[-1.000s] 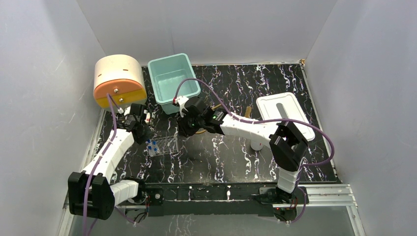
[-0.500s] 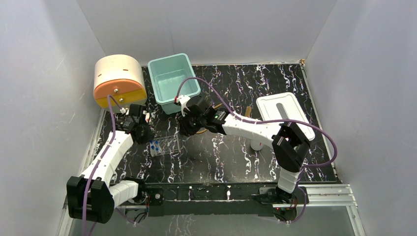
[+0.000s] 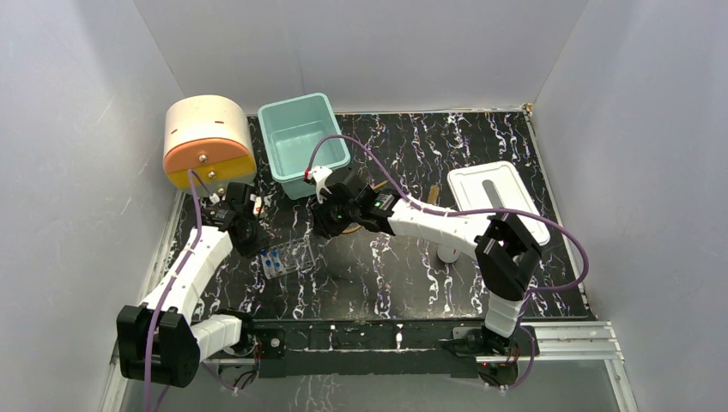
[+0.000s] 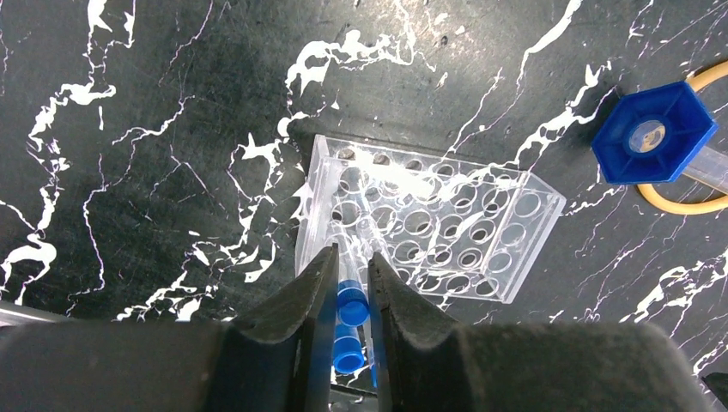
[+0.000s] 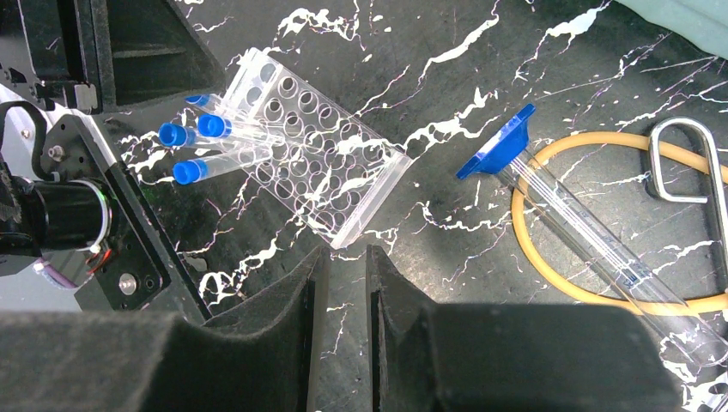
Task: Organize the chemistry lab equipment
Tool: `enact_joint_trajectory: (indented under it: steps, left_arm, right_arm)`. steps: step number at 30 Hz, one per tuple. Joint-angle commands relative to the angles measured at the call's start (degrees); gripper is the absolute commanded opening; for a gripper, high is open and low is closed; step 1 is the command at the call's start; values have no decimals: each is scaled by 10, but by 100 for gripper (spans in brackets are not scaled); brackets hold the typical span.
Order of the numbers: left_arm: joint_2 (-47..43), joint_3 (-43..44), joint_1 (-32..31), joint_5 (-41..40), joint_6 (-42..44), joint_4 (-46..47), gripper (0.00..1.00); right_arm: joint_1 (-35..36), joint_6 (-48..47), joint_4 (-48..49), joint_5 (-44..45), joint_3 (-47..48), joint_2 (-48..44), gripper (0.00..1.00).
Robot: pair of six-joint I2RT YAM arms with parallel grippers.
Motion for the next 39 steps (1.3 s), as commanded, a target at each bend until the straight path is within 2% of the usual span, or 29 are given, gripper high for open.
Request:
enact_joint_trajectory:
  steps: [1,7,13,25,30,39]
  left_arm:
    - [-12,15,2,17,-5,-37,19]
    - [-15,21,2,12,-7,-50,22]
    - [-19,33,1,4,-6,-67,22]
    - [-27,19,2,48,-27,-74,18]
    - [-26,29,2,45,-25,-87,22]
    - [-17,38,2,56,-28,-81,24]
  right_arm:
    - [-4,1,22,4,-6,-26,31]
    - [-3,2,25,3,-5,-23,31]
    - [-3,3,26,3,-5,-21,31]
    - [-3,5,25,10,-7,-22,31]
    - [-3,7,25,12,-12,-25,31]
    - [-3,8,28,14,-15,-28,31]
